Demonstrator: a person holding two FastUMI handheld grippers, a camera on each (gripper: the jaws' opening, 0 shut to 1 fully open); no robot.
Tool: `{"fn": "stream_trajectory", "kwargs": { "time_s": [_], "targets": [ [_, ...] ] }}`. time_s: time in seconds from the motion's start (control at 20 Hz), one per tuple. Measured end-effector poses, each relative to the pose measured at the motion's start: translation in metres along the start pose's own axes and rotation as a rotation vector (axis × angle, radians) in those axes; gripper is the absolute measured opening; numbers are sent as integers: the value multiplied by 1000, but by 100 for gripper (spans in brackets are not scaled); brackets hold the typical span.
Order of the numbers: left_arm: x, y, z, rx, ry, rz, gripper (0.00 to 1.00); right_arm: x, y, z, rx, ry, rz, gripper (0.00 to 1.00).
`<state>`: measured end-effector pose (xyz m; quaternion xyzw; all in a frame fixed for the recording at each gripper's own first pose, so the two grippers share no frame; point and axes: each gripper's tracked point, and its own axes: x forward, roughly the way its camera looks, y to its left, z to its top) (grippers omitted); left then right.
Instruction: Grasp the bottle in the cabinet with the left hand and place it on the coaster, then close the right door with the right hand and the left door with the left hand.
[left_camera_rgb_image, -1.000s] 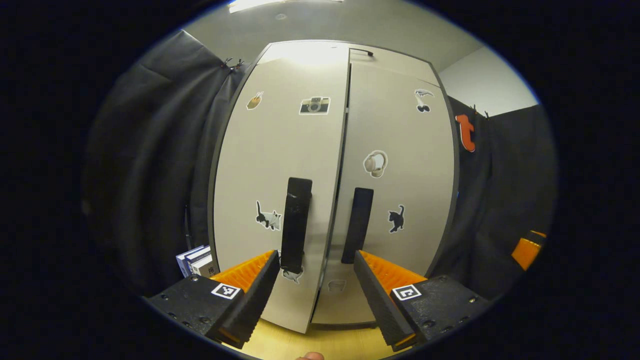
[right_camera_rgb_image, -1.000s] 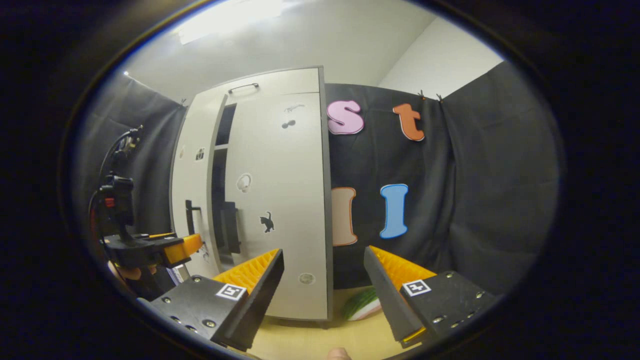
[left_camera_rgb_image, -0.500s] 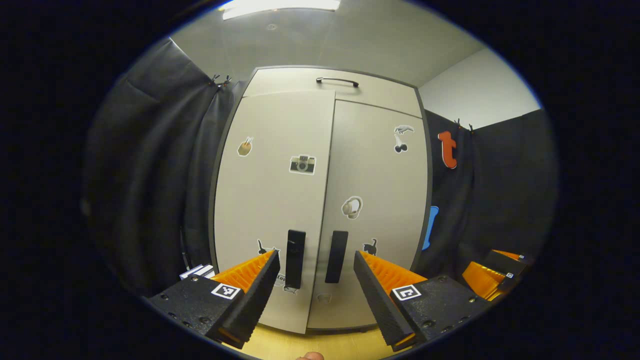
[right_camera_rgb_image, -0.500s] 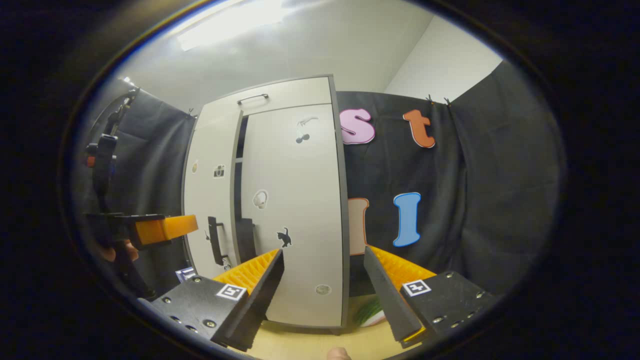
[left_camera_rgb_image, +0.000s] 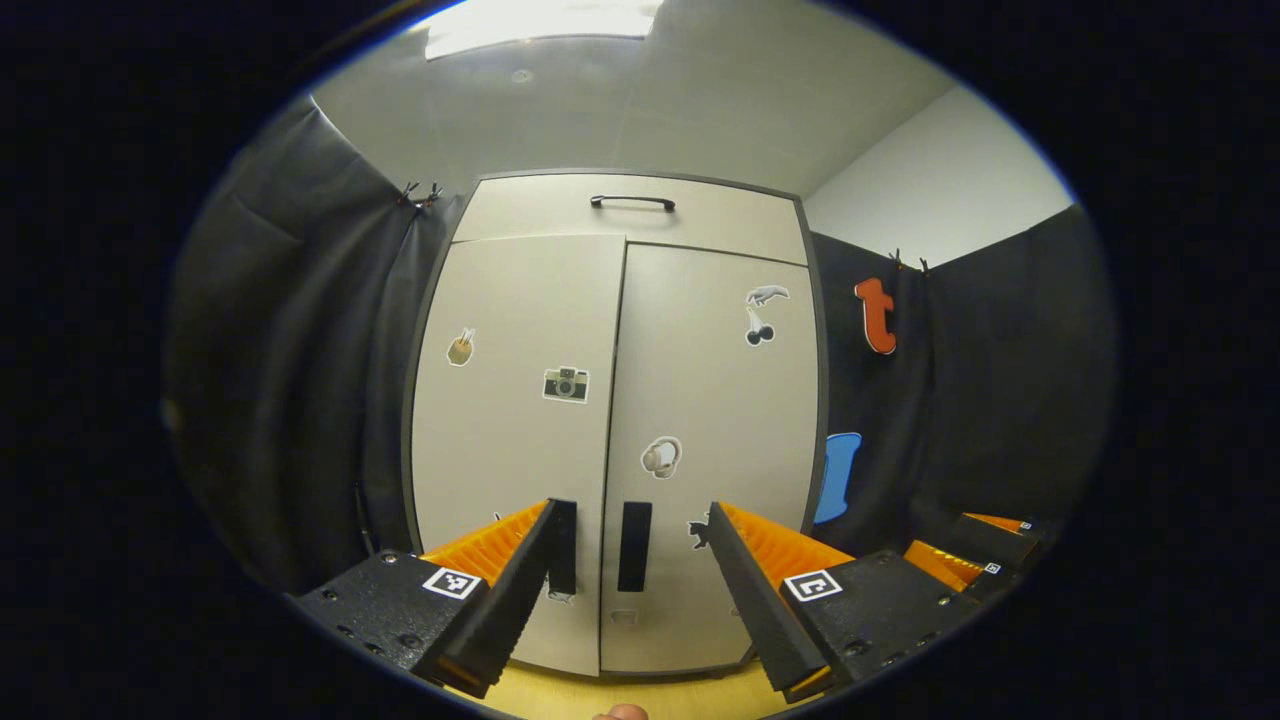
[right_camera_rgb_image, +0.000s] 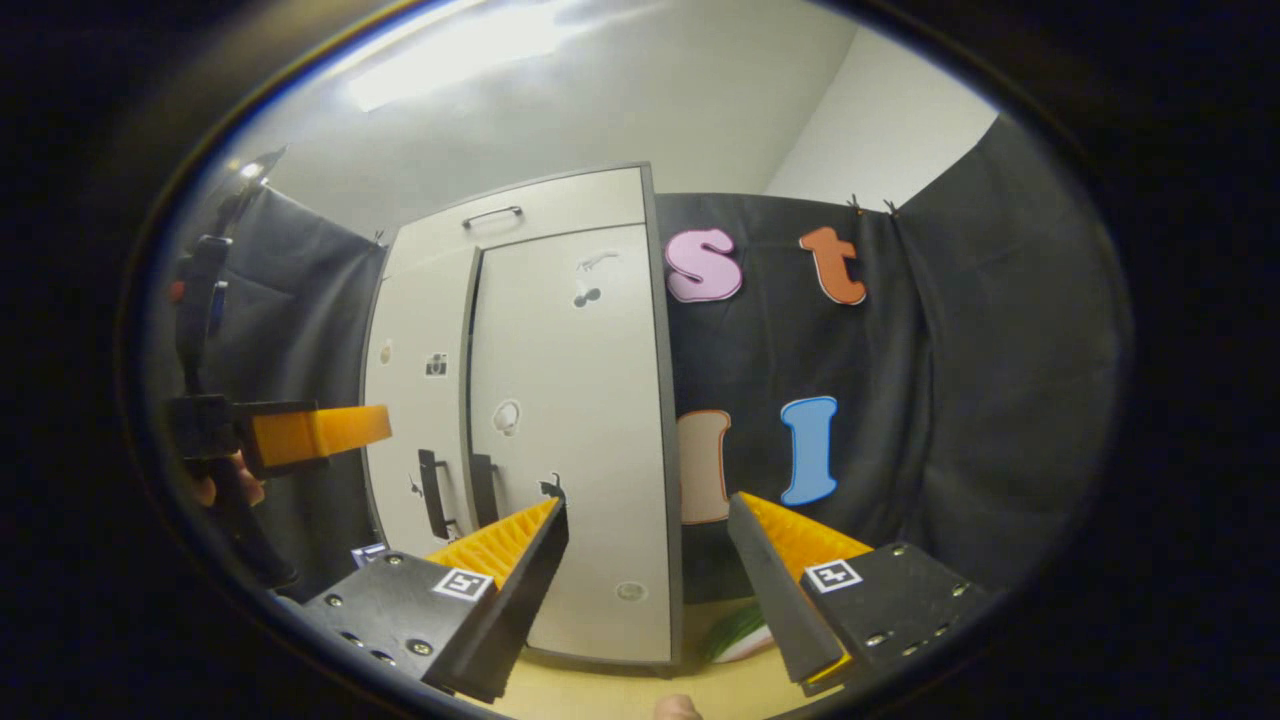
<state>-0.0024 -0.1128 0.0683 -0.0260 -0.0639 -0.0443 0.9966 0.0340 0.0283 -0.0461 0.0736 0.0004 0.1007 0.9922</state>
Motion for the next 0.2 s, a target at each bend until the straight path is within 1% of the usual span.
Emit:
{"fn": "stream_trajectory", "kwargs": {
  "time_s": [0.15,0.2],
  "targets": [
    [2,-23,-2,1,0,-3,94,1,-24,0,-3,2,-5,97],
    [3,-33,-3,2,1,-6,94,0,-32,0,-5,3,-3,92]
  ]
}}
